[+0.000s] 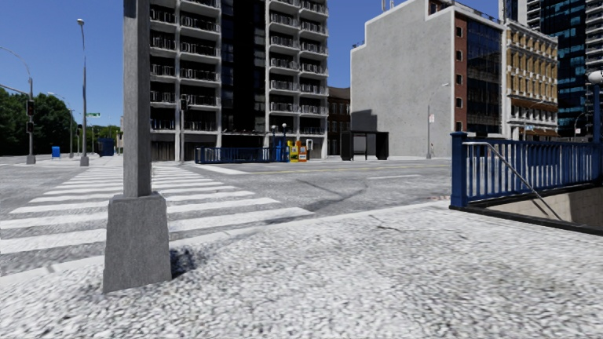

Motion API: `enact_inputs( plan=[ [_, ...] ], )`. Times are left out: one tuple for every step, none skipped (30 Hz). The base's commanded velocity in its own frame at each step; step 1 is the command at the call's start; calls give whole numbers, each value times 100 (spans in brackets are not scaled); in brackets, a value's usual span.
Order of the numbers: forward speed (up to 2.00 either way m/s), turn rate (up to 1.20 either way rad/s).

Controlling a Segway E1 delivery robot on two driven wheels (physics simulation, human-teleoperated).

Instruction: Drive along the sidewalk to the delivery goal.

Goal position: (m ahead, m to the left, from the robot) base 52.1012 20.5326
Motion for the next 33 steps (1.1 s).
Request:
enact_inputs(
  plan=[
    [189, 0],
    [179, 0],
    [172, 0],
    [166, 0],
    [164, 0],
    [164, 0],
    [164, 0],
    [164, 1],
    [164, 7],
    [164, 12],
    [163, 16],
    [163, 18],
    [163, 18],
    [163, 21],
    [163, 25],
    [163, 31],
    [163, 38],
    [163, 43],
    [163, 47],
    [163, 47],
    [163, 51],
    [163, 54],
    [163, 57],
    [163, 67],
    [163, 72],
    [163, 73],
    [163, 73],
    [163, 73],
    [163, 73],
    [163, 73],
    [163, 73],
    [163, 71],
    [167, 65]
  ],
)
